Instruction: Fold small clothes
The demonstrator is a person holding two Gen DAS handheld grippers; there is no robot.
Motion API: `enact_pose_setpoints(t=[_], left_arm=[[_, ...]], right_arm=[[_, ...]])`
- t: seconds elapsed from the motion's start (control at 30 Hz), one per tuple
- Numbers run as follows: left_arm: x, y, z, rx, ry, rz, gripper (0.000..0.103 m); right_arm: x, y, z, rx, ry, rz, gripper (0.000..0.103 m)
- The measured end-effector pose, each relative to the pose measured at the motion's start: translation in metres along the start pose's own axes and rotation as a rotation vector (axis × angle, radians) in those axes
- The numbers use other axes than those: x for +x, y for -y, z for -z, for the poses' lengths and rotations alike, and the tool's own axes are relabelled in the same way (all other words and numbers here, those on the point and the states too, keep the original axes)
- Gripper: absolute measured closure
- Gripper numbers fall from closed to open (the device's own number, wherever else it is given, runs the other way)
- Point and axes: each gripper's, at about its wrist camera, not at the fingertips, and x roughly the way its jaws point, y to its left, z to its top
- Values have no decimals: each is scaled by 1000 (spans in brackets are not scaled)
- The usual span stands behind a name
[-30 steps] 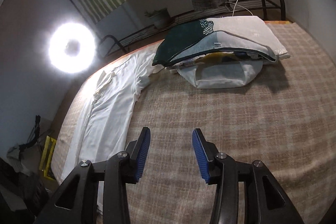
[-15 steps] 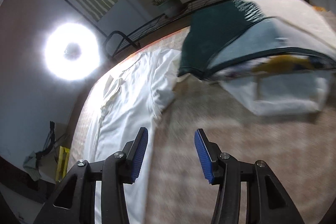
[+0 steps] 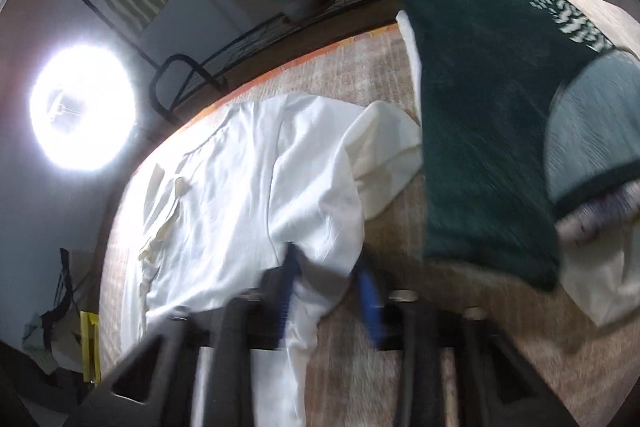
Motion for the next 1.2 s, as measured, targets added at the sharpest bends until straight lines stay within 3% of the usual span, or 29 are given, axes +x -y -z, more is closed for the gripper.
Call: enact_pose_setpoints(t=[0.03,0.1,0.4,0.77,1.0,1.07,1.13,1.2], left_arm=[[0,-2,-1,-6,2,3,96],[-6,-8,0,-32,14,15,96],[-42,-51,3,-176,71,72,96],[-80,-112,28,-304,115,6,96],[-85,-134,35,-330,106,-56,96],[-79,-134,35,-326,102,-77,96],[-81,-138,35,-333,101,-71,96],[-88,-139,35,-329,116,-67,96]], right_arm=[[2,-2,-1,6,0,-2,99],[3,-9,-5,-1,2,14,100],[-10,-95,-14,-244,62,202,101],[37,-200,5,-461,17,243,101],[82,-221,20,-496,-55,261,101],[91,-218,22,-481,-92,234,95],[93,-213,22,-448,-140,175,74],[82,-208,17,-419,-158,87,72]])
